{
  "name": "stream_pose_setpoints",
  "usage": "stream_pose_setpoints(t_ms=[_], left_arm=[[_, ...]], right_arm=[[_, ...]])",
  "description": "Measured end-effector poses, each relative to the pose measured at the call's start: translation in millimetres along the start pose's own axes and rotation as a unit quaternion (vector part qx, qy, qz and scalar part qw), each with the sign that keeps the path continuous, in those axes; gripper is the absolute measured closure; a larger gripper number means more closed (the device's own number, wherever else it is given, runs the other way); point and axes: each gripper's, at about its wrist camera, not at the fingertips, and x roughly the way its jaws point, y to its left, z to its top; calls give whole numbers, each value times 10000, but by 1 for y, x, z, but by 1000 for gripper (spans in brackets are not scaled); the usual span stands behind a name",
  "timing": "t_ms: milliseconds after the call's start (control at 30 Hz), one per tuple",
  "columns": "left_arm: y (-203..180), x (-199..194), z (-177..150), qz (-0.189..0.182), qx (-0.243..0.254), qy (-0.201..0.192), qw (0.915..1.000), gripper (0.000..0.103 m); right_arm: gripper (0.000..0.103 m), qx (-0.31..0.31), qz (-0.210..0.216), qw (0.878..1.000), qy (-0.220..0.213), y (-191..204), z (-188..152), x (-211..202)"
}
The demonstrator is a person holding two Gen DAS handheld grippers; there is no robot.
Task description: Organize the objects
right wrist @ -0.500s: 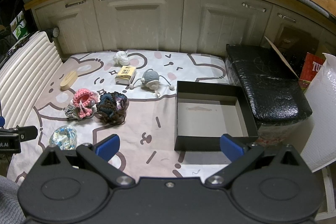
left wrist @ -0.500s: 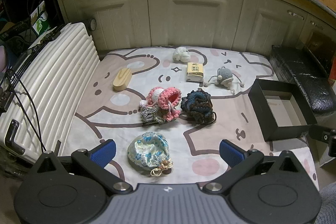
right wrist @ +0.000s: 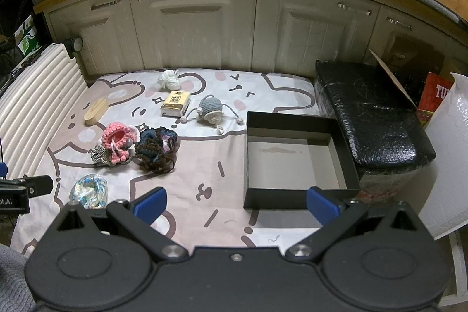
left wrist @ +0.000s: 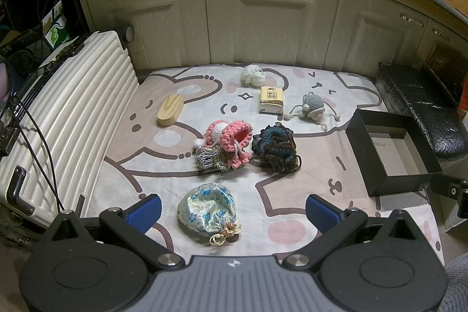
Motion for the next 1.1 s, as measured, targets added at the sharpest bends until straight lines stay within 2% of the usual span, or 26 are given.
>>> stream_pose_setpoints(t_ms=[1100], left_arm=[[0, 0, 1, -22, 34, 6, 10000, 0]], right_arm=[[0, 19, 0, 10000, 16, -2, 3, 0]])
